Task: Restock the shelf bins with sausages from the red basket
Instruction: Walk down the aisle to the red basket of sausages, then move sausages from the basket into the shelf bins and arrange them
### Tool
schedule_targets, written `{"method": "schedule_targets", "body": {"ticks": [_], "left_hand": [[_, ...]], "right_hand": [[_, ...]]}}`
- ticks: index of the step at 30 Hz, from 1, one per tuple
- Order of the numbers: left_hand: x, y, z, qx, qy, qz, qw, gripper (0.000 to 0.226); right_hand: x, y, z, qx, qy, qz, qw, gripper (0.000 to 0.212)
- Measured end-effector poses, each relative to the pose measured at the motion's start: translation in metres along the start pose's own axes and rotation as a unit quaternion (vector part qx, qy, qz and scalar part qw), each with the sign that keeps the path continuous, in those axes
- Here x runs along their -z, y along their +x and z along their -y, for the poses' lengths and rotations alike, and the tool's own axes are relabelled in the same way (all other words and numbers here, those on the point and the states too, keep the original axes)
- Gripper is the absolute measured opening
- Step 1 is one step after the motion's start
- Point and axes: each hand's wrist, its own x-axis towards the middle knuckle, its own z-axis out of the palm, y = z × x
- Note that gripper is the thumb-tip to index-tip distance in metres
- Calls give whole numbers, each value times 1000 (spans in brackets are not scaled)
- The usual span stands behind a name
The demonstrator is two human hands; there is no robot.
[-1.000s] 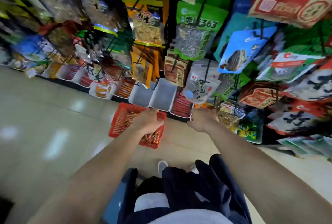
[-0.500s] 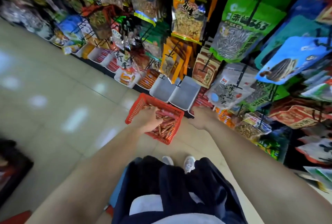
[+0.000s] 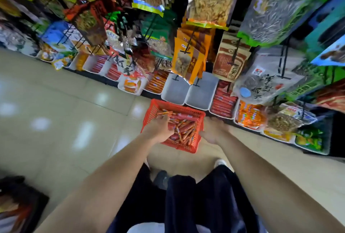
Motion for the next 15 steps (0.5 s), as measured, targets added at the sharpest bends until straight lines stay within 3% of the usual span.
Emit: {"method": "schedule_targets", "body": {"ticks": [4,7,11,15], "left_hand": [[-40,104,62,-46,45,9,998,64],[-92,191,104,-56,66,9,996,61],[-183,291,153,-47,31,0,998,57],[-249,333,180,-58,-16,-17,998,65]], "right_hand": [[-69,85,35,-12,24,-4,1000,60],[-147,176,45,-6,34,-8,999,67],[-241,273,32,-14,16,-15,1000,75],[-301,311,16,-29,12,-34,999,76]]}}
